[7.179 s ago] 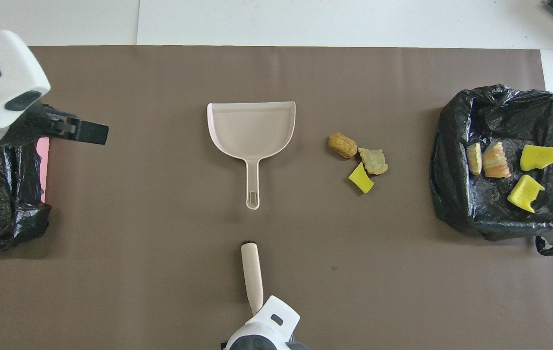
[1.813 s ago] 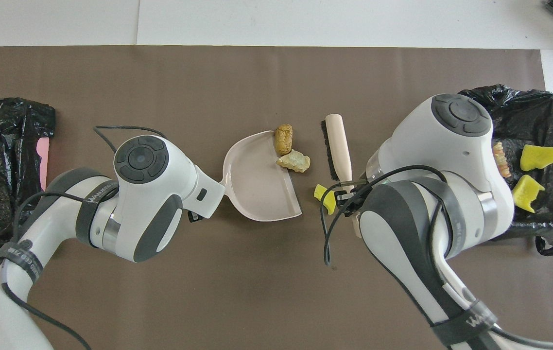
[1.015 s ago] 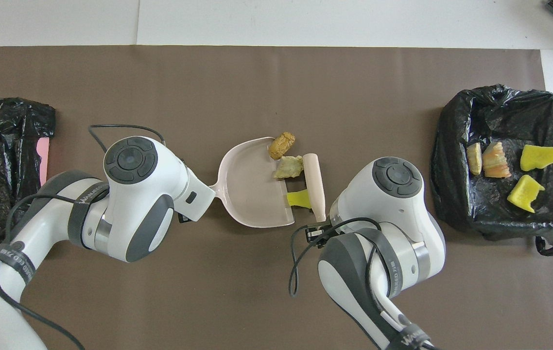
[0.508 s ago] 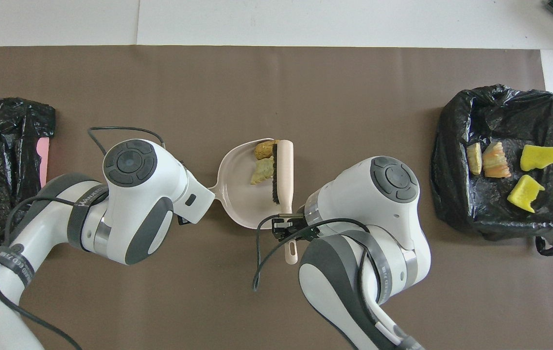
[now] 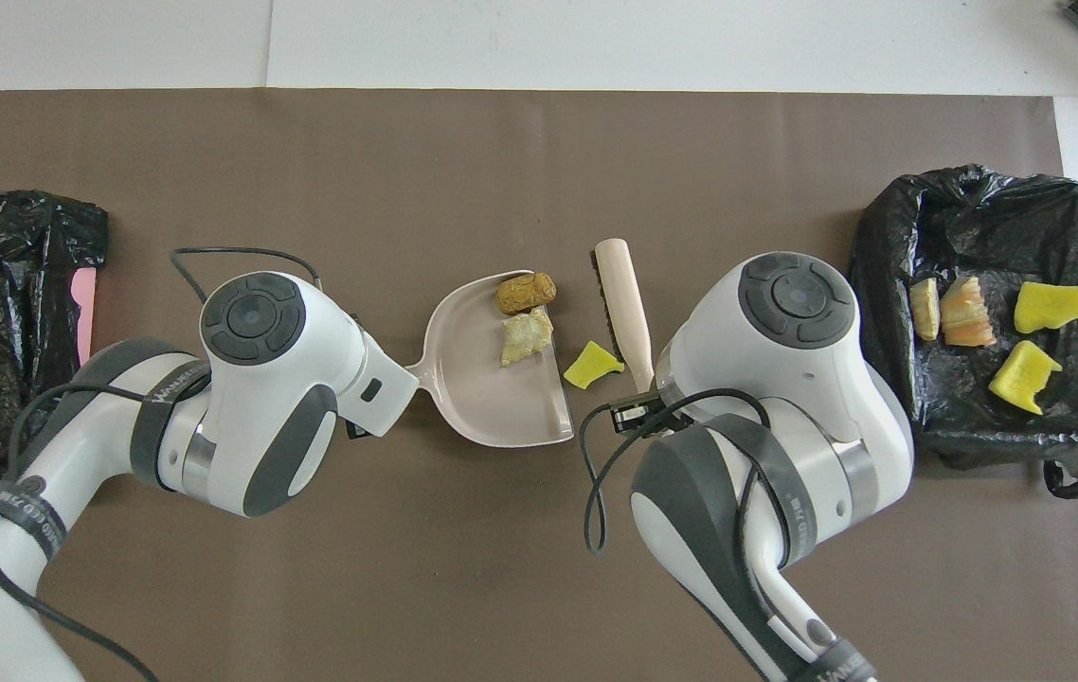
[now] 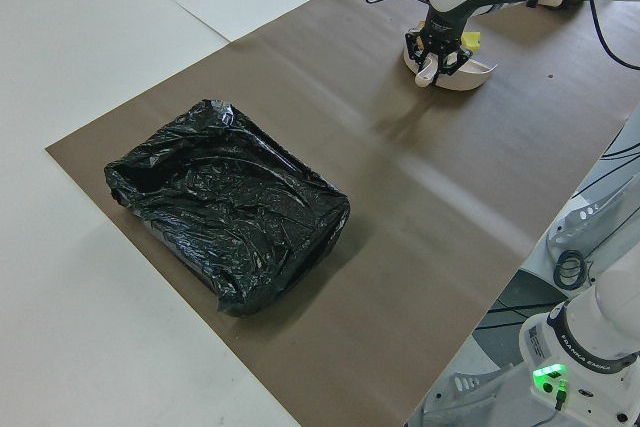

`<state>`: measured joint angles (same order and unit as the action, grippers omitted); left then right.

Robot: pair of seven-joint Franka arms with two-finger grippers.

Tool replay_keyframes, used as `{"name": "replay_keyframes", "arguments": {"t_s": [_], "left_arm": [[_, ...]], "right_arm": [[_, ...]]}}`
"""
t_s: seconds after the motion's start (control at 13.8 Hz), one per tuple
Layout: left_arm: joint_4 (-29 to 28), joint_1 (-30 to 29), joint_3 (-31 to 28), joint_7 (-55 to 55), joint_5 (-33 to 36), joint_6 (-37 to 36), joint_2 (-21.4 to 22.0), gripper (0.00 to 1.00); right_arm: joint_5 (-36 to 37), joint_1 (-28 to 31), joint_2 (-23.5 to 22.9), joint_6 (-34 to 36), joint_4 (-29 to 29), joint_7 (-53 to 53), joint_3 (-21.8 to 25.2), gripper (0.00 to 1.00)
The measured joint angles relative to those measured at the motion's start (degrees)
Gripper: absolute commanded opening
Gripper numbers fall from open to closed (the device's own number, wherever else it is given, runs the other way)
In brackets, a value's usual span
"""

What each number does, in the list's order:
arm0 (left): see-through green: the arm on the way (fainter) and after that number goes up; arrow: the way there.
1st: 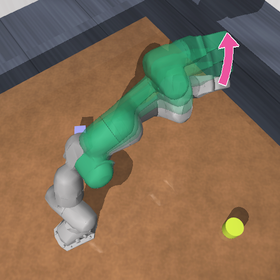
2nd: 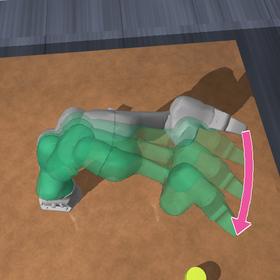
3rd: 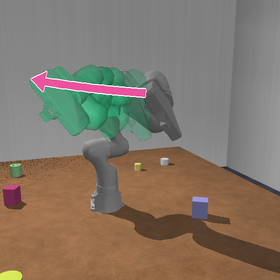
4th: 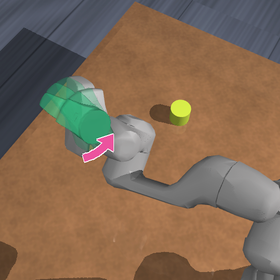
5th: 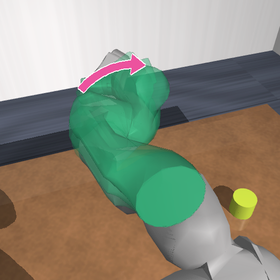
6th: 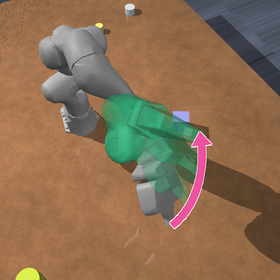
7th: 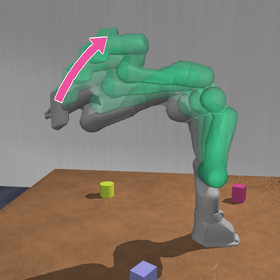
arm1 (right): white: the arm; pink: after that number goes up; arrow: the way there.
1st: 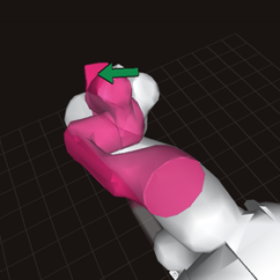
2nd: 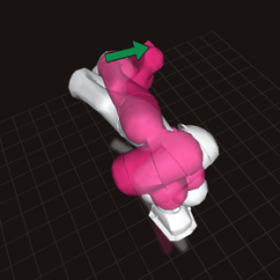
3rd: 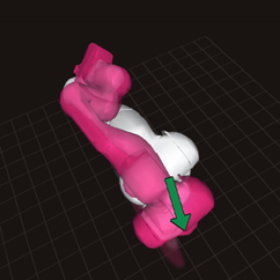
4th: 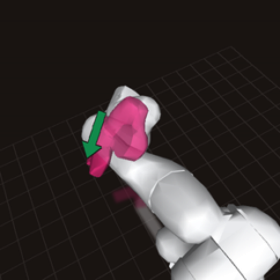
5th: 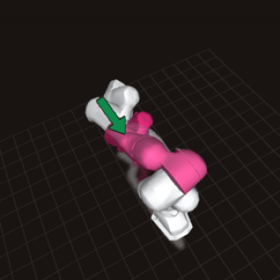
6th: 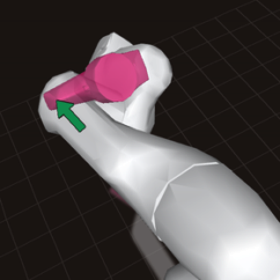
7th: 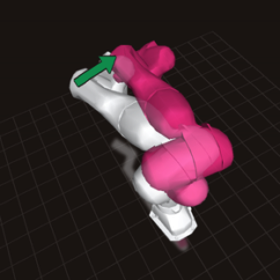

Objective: Sweep and dump trash in bin
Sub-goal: 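Sweep the sponges and rocks into the dustpan with the right gripper's brush, then carry the dustpan with the left gripper toward the nearer black bag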

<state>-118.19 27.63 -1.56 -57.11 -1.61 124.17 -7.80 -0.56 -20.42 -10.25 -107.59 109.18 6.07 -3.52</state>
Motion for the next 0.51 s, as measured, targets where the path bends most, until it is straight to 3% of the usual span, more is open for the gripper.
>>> {"name": "replay_keyframes", "arguments": {"t_s": [0.22,0.51], "left_arm": [[-0.1,0.0,0.0,0.0,0.0,0.0,0.0,0.00],[-0.1,0.0,0.0,0.0,0.0,0.0,0.0,0.00]], "right_arm": [[-0.7,-0.7,-5.2,-0.7,-0.2,-0.7,-0.4,0.00],[-15.1,-3.8,-5.8,-8.5,2.2,-0.2,-0.7,0.00]]}}
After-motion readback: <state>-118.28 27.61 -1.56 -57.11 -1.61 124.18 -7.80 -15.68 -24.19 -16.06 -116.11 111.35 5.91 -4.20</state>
